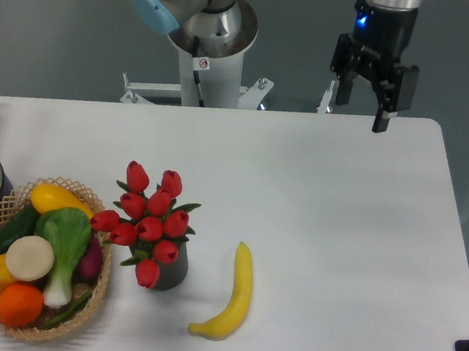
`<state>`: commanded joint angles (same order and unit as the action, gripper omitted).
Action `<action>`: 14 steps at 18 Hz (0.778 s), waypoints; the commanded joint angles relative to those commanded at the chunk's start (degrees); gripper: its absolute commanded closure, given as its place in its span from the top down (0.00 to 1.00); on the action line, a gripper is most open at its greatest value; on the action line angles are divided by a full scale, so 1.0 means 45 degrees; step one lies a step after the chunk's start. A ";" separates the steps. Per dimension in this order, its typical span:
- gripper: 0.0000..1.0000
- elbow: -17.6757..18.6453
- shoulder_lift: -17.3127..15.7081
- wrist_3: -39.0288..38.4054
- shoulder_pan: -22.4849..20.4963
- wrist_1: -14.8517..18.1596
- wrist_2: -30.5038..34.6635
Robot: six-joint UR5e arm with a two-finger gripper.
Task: Pick up the flowers from the vase
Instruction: 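Start moving the open gripper from its raised pose toward the tulips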
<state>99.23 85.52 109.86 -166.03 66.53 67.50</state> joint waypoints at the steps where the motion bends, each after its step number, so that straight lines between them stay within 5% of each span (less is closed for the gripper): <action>1: 1.00 0.0019 0.0000 0.0020 0.0000 -0.0020 0.0000; 11: 1.00 0.0584 -0.0194 -0.0368 0.0078 0.0019 -0.0155; 14: 1.00 0.1325 -0.0410 -0.1518 0.0078 -0.0505 -0.1674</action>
<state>105.19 83.67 103.03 -165.67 64.26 59.97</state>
